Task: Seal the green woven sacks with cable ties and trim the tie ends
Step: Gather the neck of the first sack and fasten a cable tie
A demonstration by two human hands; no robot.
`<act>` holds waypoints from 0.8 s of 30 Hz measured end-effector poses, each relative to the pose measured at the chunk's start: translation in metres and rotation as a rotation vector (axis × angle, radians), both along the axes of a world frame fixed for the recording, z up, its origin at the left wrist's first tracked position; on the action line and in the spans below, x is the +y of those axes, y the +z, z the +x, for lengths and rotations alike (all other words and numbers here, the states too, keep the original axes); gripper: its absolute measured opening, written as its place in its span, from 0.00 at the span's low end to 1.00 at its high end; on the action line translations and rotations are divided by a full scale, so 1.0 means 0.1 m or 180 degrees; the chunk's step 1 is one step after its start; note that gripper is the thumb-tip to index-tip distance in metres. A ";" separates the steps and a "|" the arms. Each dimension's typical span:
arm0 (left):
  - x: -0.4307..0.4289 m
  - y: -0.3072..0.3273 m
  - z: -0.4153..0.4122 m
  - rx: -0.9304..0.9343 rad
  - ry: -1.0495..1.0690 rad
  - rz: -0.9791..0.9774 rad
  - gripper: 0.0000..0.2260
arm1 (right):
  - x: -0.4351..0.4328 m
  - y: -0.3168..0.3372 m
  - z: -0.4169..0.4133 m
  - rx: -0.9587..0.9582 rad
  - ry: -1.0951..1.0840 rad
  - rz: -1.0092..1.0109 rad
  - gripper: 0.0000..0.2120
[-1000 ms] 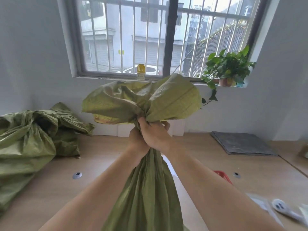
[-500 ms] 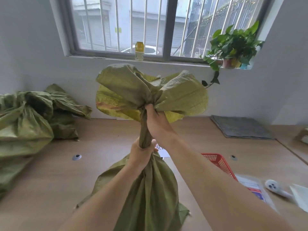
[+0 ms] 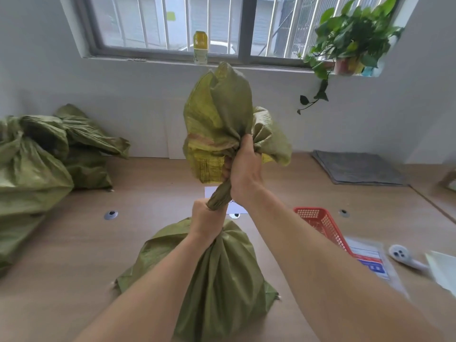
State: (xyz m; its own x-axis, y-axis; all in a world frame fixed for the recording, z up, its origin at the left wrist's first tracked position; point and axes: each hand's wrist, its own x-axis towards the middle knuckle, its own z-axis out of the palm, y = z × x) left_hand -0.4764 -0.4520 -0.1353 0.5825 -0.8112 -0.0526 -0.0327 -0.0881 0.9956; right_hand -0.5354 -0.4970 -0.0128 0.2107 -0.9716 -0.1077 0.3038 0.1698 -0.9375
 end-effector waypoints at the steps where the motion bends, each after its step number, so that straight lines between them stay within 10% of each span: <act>1: -0.02 -0.01 -0.03 -0.0081 0.0018 0.0037 0.22 | -0.04 -0.03 -0.03 -0.0056 -0.0012 0.0026 0.17; 10: -0.20 -0.14 -0.41 -0.0928 0.0581 0.0742 0.19 | -0.47 -0.32 -0.58 0.0121 0.0162 0.0145 0.16; 17: -0.34 0.07 -0.64 -0.1211 0.0741 0.1133 0.14 | -0.41 -0.46 -1.09 0.1183 0.0557 0.0338 0.47; 24: -0.66 0.07 -0.92 -0.2080 0.0310 0.1059 0.10 | -0.29 -0.83 -1.67 0.1329 -0.0267 0.0271 0.26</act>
State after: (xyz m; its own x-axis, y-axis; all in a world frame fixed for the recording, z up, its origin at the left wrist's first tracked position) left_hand -0.5685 -0.5176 -0.1283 0.6478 -0.7559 0.0954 -0.5864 -0.4147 0.6958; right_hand -0.7022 -0.5265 -0.0960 0.0527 -0.9675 -0.2473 -0.0824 0.2426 -0.9666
